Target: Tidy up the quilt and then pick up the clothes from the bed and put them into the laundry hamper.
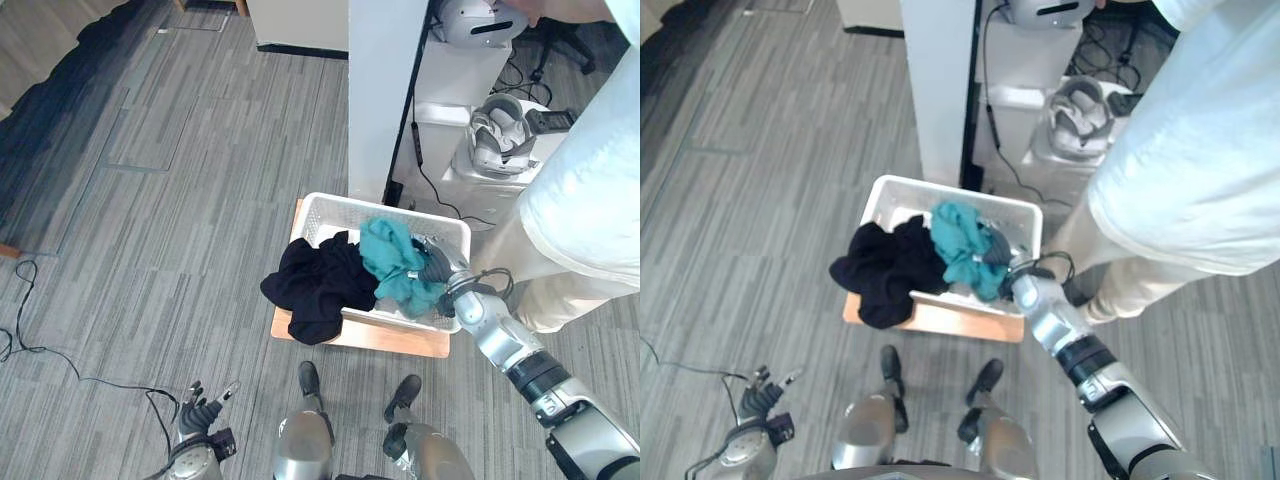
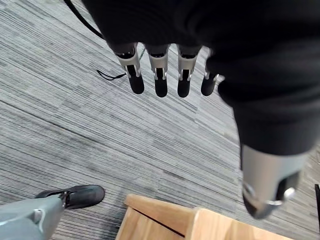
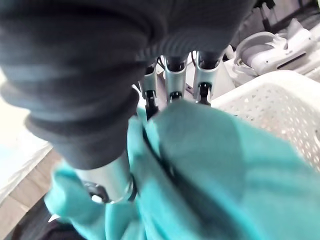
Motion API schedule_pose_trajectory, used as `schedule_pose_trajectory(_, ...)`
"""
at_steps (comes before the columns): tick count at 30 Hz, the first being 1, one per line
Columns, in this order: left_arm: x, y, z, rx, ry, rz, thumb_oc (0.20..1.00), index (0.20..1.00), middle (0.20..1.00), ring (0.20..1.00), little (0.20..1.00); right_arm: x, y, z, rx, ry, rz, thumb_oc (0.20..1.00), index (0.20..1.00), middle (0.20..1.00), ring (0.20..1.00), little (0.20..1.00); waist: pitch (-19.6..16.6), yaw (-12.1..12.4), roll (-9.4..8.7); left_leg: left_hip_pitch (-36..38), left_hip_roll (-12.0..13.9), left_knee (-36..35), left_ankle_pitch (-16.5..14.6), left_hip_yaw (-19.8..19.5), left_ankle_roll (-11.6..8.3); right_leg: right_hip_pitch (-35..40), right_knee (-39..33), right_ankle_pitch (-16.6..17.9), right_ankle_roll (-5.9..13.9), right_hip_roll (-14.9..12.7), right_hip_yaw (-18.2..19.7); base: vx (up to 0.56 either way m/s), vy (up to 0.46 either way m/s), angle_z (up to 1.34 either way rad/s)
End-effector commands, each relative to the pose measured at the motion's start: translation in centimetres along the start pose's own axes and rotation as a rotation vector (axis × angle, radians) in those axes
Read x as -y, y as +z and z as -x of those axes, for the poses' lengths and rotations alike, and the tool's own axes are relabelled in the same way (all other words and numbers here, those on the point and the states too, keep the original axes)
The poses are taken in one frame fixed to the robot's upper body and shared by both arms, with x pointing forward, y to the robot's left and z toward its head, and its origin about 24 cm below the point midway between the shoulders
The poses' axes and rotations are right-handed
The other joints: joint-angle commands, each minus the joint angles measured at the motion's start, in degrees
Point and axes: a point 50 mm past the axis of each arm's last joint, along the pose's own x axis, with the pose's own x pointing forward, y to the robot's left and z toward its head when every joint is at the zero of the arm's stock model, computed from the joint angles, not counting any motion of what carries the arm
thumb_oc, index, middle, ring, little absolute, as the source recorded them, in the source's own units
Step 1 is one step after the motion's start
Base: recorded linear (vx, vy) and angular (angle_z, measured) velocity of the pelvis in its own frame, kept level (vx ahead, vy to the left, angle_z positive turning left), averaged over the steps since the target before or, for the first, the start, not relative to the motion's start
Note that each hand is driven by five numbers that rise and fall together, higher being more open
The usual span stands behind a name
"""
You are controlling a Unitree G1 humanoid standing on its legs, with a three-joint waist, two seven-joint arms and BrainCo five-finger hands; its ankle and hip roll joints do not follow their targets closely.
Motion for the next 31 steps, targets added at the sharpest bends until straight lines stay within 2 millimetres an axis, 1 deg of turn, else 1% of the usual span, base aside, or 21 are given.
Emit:
schedule_pose_trajectory(1, 0.0, 1.0, 0.0, 0.07, -0.006, -0.054, 1.0, 1.0, 1.0, 1.0, 1.0, 4.0, 2.8, -1.5, 0.158, -0.188, 0.069, 1.0, 1.0, 1.0, 1.0, 1.0, -2.1, -0.1, 0.87, 2.2, 2.9, -0.2, -6.4, 2.1, -2.45, 3.5, -0.2, -10.0, 5.0, -3.8, 0.8, 0.03, 0.014, -0.17)
schedule_pose_trajectory(7, -0.7, -1.5, 0.6, -0.03, 0.004, -0.153, 1.0, 1.0, 1.0, 1.0, 1.0, 4.4, -2.5, 2.8, -0.005, -0.229, 0.057, 1.0, 1.0, 1.0, 1.0, 1.0, -5.1, -3.2, -0.26, 5.4, 2.1, -0.2, -8.1, 2.1, -1.63, 6.4, -0.2, -11.1, 4.79, -3.3, 1.7, 0.07, 0.0, -0.06)
schedule_pose_trajectory(8, -1.2, -3.0, 1.0, -0.094, 0.018, -0.185, 1.0, 1.0, 1.0, 1.0, 1.0, 4.4, -4.7, 4.9, -0.094, -0.243, 0.04, 1.0, 1.0, 1.0, 1.0, 1.0, -6.2, -4.6, -0.67, 6.7, 1.9, -0.2, -8.7, 2.3, -1.51, 7.4, -0.2, -11.4, 4.8, -3.3, 1.8, 0.07, -0.012, -0.02)
schedule_pose_trajectory(9, -1.2, -3.0, 1.0, -0.094, 0.017, -0.187, 1.0, 1.0, 1.0, 1.0, 1.0, 4.4, -4.7, 5.0, -0.096, -0.243, 0.04, 1.0, 1.0, 1.0, 1.0, 1.0, -6.2, -4.5, -0.64, 6.7, 1.9, -0.2, -8.7, 2.2, -1.52, 7.4, -0.2, -11.4, 4.81, -3.3, 1.8, 0.11, -0.006, 0.06)
schedule_pose_trajectory(10, -1.7, -4.9, 1.5, -0.174, 0.037, -0.218, 1.0, 1.0, 1.0, 1.0, 1.0, 4.0, -6.8, 7.2, -0.198, -0.249, 0.012, 1.0, 1.0, 1.0, 1.0, 1.0, -7.3, -6.0, -0.92, 7.8, 1.8, -0.2, -9.1, 2.6, -1.47, 8.3, -0.2, -11.7, 4.79, -3.3, 1.9, 0.06, 0.002, -0.02)
schedule_pose_trajectory(11, -1.7, -4.9, 1.6, -0.174, 0.036, -0.219, 1.0, 1.0, 1.0, 1.0, 1.0, 4.0, -6.9, 7.3, -0.2, -0.249, 0.012, 1.0, 1.0, 1.0, 1.0, 1.0, -7.3, -6.0, -0.9, 7.8, 1.8, -0.2, -9.1, 2.6, -1.48, 8.3, -0.2, -11.7, 4.79, -3.3, 1.9, 0.09, 0.012, -0.06)
schedule_pose_trajectory(12, -2.3, -6.8, 2.2, -0.269, 0.059, -0.238, 1.0, 1.0, 1.0, 1.0, 1.0, 3.3, -8.1, 8.9, -0.27, -0.24, -0.015, 1.0, 1.0, 1.0, 1.0, 1.0, -8.1, -7.0, -0.92, 8.5, 1.7, -0.2, -9.4, 2.8, -1.5, 8.9, -0.2, -11.9, 4.86, -3.3, 1.9, 0.03, 0.01, -0.12)
schedule_pose_trajectory(15, -2.4, -8.2, 2.0, -0.363, 0.103, -0.303, 1.0, 1.0, 1.0, 1.0, 1.0, 1.6, -9.1, 11.4, -0.343, -0.168, -0.05, 1.0, 1.0, 1.0, 1.0, 1.0, -9.2, -9.3, -1.03, 9.5, 1.6, -0.2, -9.8, 3.7, -1.51, 9.0, -0.2, -11.9, 5.05, -3.2, 2.7, 0.04, 0.024, -0.12)
schedule_pose_trajectory(16, -2.4, -8.2, 2.0, -0.362, 0.102, -0.303, 1.0, 1.0, 1.0, 1.0, 1.0, 1.6, -9.1, 11.4, -0.343, -0.168, -0.049, 1.0, 1.0, 1.0, 1.0, 1.0, -9.2, -9.3, -1.02, 9.5, 1.6, -0.2, -9.9, 3.8, -1.51, 9.0, -0.2, -11.9, 5.06, -3.2, 2.7, 0.05, 0.029, -0.23)
schedule_pose_trajectory(17, -2.7, -9.9, 2.7, -0.463, 0.115, -0.271, 1.0, 1.0, 1.0, 1.0, 1.0, -0.7, -10.3, 12.4, -0.422, -0.085, -0.05, 1.0, 1.0, 1.0, 1.0, 1.0, -9.9, -9.9, -0.74, 10.0, 1.5, -0.2, -10.0, 3.9, -1.5, 9.4, -0.2, -12.0, 5.09, -3.3, 2.8, 0.02, 0.015, -0.17)
schedule_pose_trajectory(18, -2.7, -9.9, 2.7, -0.462, 0.116, -0.271, 1.0, 1.0, 1.0, 1.0, 1.0, -0.8, -10.3, 12.4, -0.421, -0.085, -0.05, 1.0, 1.0, 1.0, 1.0, 1.0, -9.9, -9.9, -0.77, 10.0, 1.5, -0.2, -10.0, 3.9, -1.5, 9.4, -0.2, -12.0, 5.09, -3.3, 2.8, 0.02, 0.017, -0.17)
schedule_pose_trajectory(19, -2.3, -11.3, 3.6, -0.525, 0.109, -0.277, 1.0, 1.0, 1.0, 1.0, 1.0, -3.2, -11.0, 13.6, -0.494, -0.007, -0.079, 1.0, 1.0, 1.0, 1.0, 1.0, -10.2, -10.0, -0.74, 10.2, 1.4, -0.2, -10.2, 3.9, -1.51, 9.7, -0.2, -12.1, 5.05, -3.3, 2.8, 0.01, 0.002, -0.07)
schedule_pose_trajectory(20, -2.3, -11.3, 3.6, -0.525, 0.109, -0.277, 1.0, 1.0, 1.0, 1.0, 1.0, -3.2, -11.0, 13.5, -0.493, -0.007, -0.079, 1.0, 1.0, 1.0, 1.0, 1.0, -10.2, -10.0, -0.76, 10.2, 1.4, -0.2, -10.2, 3.9, -1.51, 9.7, -0.2, -12.1, 5.05, -3.3, 2.8, 0.0, 0.0, 0.0)
schedule_pose_trajectory(21, -2.2, -11.9, 4.1, -0.554, 0.104, -0.27, 1.0, 1.0, 1.0, 1.0, 1.0, -4.9, -11.1, 14.2, -0.53, 0.049, -0.104, 1.0, 1.0, 1.0, 1.0, 1.0, -10.4, -10.1, -0.75, 10.4, 1.4, -0.2, -10.2, 3.7, -1.51, 9.9, -0.2, -12.2, 4.99, -3.2, 2.9, 0.0, 0.0, 0.0)
schedule_pose_trajectory(23, -1.5, -12.9, 4.8, -0.613, 0.09, -0.28, 1.0, 1.0, 1.0, 1.0, 1.0, -10.4, -11.1, 16.3, -0.66, 0.241, -0.193, 1.0, 1.0, 1.0, 1.0, 1.0, -10.6, -9.9, -0.63, 10.6, 1.3, -0.2, -10.3, 3.7, -1.45, 10.2, -0.2, -12.4, 4.81, -3.1, 3.1, 0.0, -0.002, 0.02)
schedule_pose_trajectory(25, -1.0, -13.0, 4.6, -0.62, 0.073, -0.312, 1.0, 1.0, 1.0, 1.0, 1.0, -13.8, -10.6, 17.9, -0.747, 0.375, -0.235, 1.0, 1.0, 1.0, 1.0, 1.0, -10.7, -9.8, -0.51, 10.8, 1.3, -0.2, -10.4, 3.5, -1.47, 10.5, -0.2, -12.6, 4.72, -3.1, 3.0, 0.0, 0.0, 0.0)
schedule_pose_trajectory(26, -1.0, -12.9, 4.6, -0.62, 0.073, -0.312, 1.0, 1.0, 1.0, 1.0, 1.0, -13.8, -10.6, 17.9, -0.747, 0.375, -0.235, 1.0, 1.0, 1.0, 1.0, 1.0, -10.7, -9.8, -0.51, 10.8, 1.3, -0.2, -10.4, 3.5, -1.47, 10.5, -0.2, -12.6, 4.72, -3.1, 3.0, 0.03, 0.014, 0.05)
schedule_pose_trajectory(27, -0.5, -12.9, 4.4, -0.627, 0.06, -0.344, 1.0, 1.0, 1.0, 1.0, 1.0, -16.4, -10.0, 19.8, -0.836, 0.496, -0.263, 1.0, 1.0, 1.0, 1.0, 1.0, -11.0, -9.5, -0.24, 11.0, 1.1, -0.2, -10.6, 3.3, -1.5, 10.8, -0.2, -12.8, 4.68, -3.0, 2.9, 0.02, 0.01, 0.07)
schedule_pose_trajectory(28, -0.5, -12.9, 4.3, -0.626, 0.06, -0.344, 1.0, 1.0, 1.0, 1.0, 1.0, -16.4, -10.0, 19.8, -0.835, 0.496, -0.263, 1.0, 1.0, 1.0, 1.0, 1.0, -10.9, -9.5, -0.26, 11.1, 1.1, -0.2, -10.6, 3.3, -1.5, 10.8, -0.2, -12.8, 4.69, -3.0, 2.9, 0.04, 0.024, 0.06)
schedule_pose_trajectory(29, 0.1, -12.6, 3.9, -0.619, 0.055, -0.358, 1.0, 1.0, 1.0, 1.0, 1.0, -18.1, -9.5, 21.7, -0.93, 0.577, -0.304, 1.0, 1.0, 1.0, 1.0, 1.0, -11.2, -9.3, 0.0, 11.2, 1.0, -0.2, -10.7, 3.1, -1.55, 11.1, -0.2, -12.9, 4.71, -3.1, 2.8, 0.0, 0.0, 0.0)
schedule_pose_trajectory(31, 0.2, -12.4, 3.8, -0.613, 0.052, -0.37, 1.0, 1.0, 1.0, 1.0, 1.0, -18.4, -9.5, 22.3, -0.962, 0.601, -0.307, 1.0, 1.0, 1.0, 1.0, 1.0, -11.4, -9.2, 0.11, 11.4, 0.9, -0.2, -10.7, 3.0, -1.56, 11.3, -0.2, -13.0, 4.74, -3.1, 2.7, 0.02, 0.011, 0.0)
